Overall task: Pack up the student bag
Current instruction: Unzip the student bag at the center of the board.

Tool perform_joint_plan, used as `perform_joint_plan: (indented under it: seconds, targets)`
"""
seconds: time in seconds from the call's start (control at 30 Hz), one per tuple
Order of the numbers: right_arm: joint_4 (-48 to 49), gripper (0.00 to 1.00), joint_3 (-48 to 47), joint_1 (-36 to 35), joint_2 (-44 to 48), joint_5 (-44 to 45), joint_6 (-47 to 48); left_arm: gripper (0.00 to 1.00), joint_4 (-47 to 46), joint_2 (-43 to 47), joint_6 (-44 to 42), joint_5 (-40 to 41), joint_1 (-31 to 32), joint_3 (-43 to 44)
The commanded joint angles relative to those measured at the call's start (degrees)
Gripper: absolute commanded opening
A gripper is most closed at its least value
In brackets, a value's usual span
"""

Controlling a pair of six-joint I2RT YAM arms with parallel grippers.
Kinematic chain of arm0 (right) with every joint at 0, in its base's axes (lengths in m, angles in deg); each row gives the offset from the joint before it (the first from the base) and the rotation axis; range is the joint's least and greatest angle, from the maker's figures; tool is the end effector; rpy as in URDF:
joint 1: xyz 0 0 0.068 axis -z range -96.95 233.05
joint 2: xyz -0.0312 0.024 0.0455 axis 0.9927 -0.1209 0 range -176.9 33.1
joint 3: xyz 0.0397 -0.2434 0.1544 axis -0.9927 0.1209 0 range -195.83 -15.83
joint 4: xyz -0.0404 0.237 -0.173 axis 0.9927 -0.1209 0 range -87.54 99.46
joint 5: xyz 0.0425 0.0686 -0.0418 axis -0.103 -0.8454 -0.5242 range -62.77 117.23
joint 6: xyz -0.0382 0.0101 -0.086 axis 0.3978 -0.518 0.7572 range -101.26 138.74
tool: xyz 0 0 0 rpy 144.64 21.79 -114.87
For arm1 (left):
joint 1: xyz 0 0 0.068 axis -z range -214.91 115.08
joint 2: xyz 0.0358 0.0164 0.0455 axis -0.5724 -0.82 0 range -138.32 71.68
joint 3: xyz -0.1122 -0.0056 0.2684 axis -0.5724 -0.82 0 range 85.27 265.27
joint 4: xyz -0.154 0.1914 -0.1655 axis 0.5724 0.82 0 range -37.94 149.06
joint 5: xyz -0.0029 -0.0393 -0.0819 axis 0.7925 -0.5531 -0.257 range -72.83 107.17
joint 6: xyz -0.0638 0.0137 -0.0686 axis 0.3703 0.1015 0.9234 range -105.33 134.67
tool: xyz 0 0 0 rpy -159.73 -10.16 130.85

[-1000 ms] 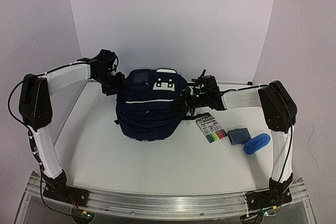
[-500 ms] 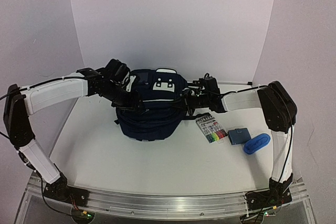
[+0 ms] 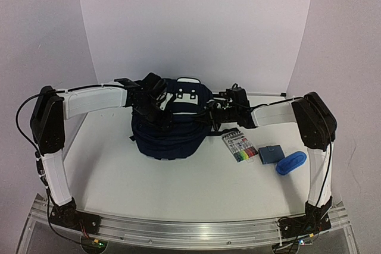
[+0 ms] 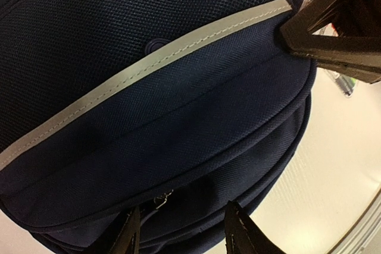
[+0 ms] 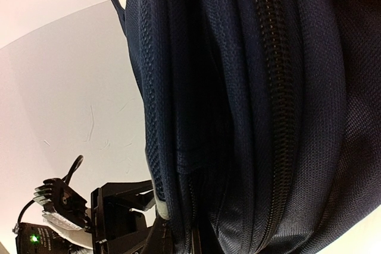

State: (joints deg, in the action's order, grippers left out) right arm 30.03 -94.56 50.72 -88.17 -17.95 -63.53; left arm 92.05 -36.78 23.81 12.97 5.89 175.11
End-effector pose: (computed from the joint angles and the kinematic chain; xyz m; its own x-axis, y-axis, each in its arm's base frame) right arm 0.4235 0.3398 0.1586 -0.9668 0.2147 0.1383 0.1878 0.2311 0.9546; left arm 0.3583 -0.3176 0.2125 -0.7461 0.4349 -0.5043 0.5693 0.8093 -0.1444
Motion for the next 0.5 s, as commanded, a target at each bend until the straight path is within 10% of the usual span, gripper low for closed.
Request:
perform_joint_plan:
  seconds: [0.0,0.47]
  targets:
    - [4.9,0.0,-0.4,-0.4,3.3,-1.1,-2.0,0.45,0.5,-1.9,-2.5,5.3,0.0,3.8]
    - [5.1,0.0,-0.3,0.4,2.3,-2.6,-2.0,0.01,3.2,0.7,1.9,11.9,0.0,-1.2]
